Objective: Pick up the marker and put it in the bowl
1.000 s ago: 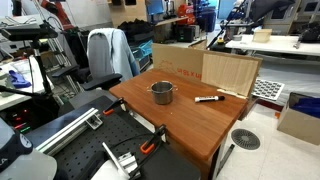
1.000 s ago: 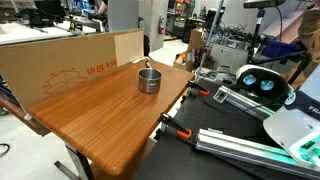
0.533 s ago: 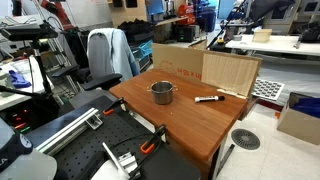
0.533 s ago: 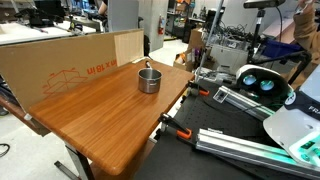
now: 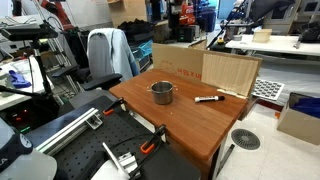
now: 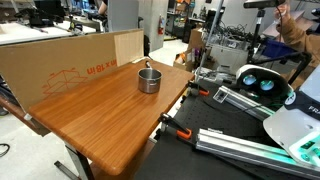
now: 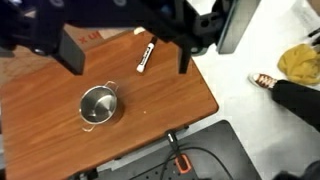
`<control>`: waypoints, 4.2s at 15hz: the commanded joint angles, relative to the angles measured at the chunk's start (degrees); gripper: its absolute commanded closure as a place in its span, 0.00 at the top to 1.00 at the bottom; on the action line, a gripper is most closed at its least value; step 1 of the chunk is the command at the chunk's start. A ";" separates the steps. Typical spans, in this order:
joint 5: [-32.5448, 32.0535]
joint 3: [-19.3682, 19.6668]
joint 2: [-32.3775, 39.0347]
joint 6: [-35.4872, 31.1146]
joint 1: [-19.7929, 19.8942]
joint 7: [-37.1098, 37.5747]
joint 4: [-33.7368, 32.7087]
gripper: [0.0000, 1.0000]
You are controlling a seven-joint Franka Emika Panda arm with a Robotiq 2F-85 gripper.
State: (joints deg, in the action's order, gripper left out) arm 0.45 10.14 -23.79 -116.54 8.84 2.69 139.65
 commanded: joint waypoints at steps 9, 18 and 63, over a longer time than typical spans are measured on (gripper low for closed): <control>15.06 1.38 29.99 -11.13 1.03 0.26 -15.48 1.00; 19.69 -1.50 51.01 -24.10 1.72 3.63 -26.46 1.00; 18.86 -5.08 54.05 -32.64 1.79 5.68 -30.89 0.05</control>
State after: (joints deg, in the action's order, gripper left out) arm 19.20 6.09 35.46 -144.89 10.91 10.42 102.60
